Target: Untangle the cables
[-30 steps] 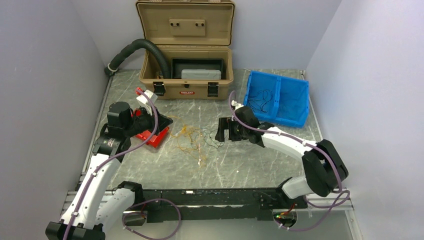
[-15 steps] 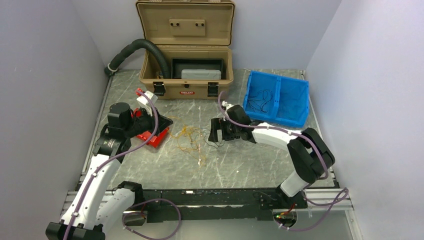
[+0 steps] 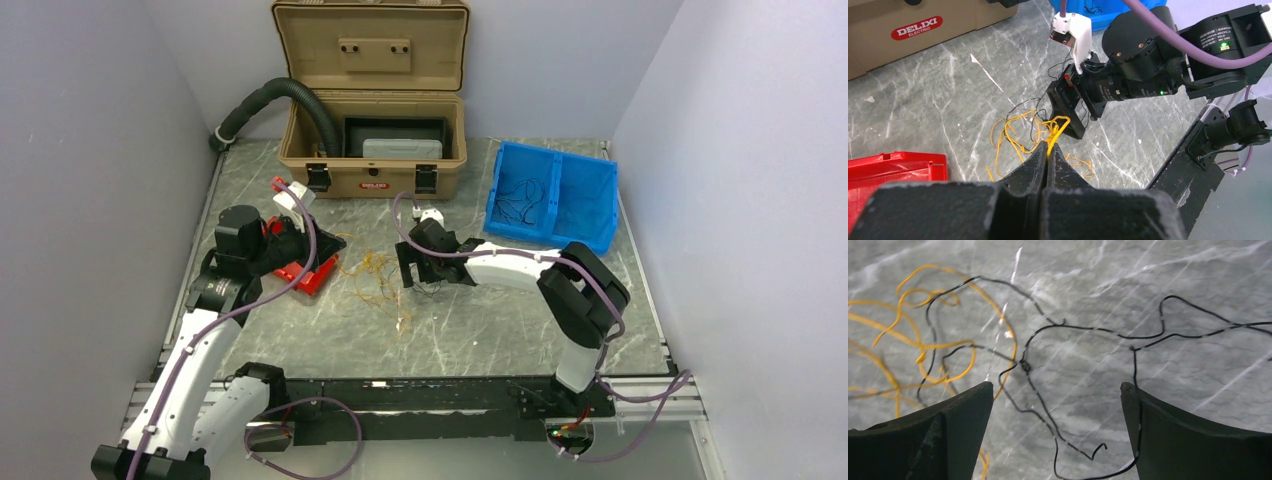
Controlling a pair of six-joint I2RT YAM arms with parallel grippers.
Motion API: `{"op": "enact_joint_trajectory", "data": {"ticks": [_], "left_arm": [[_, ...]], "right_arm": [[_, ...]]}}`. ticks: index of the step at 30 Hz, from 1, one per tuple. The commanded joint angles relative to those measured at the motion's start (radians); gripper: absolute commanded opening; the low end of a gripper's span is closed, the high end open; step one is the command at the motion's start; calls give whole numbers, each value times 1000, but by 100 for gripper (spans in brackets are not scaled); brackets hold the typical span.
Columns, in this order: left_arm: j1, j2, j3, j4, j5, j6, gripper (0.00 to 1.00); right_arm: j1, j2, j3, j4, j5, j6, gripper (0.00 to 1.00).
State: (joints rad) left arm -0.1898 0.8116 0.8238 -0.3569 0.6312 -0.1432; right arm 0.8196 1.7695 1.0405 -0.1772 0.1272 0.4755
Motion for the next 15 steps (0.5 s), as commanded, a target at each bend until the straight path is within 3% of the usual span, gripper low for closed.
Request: {"op": "enact_joint_trajectory", "data": {"ticks": [1, 9, 15], "left_arm": [[-3, -20, -2, 35, 9, 2, 0], [-4, -26, -2, 32, 5, 5, 0], [-5, -30, -3, 29, 0, 8, 0]], "right_arm": [[17, 31, 60, -40, 206, 52, 100], [29, 52, 41, 41, 169, 64, 100], [30, 104, 75, -24, 224, 73, 95]]}}
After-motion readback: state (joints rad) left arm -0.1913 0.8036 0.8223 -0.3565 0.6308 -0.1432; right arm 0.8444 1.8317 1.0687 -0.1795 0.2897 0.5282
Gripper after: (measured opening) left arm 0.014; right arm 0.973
